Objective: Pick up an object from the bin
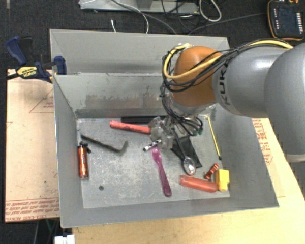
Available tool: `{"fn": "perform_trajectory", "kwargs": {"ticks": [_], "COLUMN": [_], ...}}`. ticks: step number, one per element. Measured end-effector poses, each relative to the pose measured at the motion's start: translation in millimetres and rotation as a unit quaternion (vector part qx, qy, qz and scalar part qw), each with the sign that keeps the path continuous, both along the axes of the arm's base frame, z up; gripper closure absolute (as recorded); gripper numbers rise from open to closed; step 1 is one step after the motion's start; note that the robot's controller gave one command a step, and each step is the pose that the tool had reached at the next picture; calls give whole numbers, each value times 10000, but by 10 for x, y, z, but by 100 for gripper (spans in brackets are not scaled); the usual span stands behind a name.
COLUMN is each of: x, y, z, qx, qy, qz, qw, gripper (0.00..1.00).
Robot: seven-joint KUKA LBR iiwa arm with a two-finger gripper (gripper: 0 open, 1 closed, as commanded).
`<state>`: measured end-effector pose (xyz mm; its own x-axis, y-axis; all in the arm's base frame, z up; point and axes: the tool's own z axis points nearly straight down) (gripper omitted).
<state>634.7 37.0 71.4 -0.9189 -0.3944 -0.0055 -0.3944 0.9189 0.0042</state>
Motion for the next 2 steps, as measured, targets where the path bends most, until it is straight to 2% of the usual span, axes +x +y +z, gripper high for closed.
{"fn": "perform_trajectory", "kwargs": {"ticks": [1,2], "x": [-10,-12], "y": [4,8], "z": [113,717], "qx": [4,7], "qy": [14,17], "qz": [-5,-12], "qw": [10000,10000], "gripper": [100,100]}}
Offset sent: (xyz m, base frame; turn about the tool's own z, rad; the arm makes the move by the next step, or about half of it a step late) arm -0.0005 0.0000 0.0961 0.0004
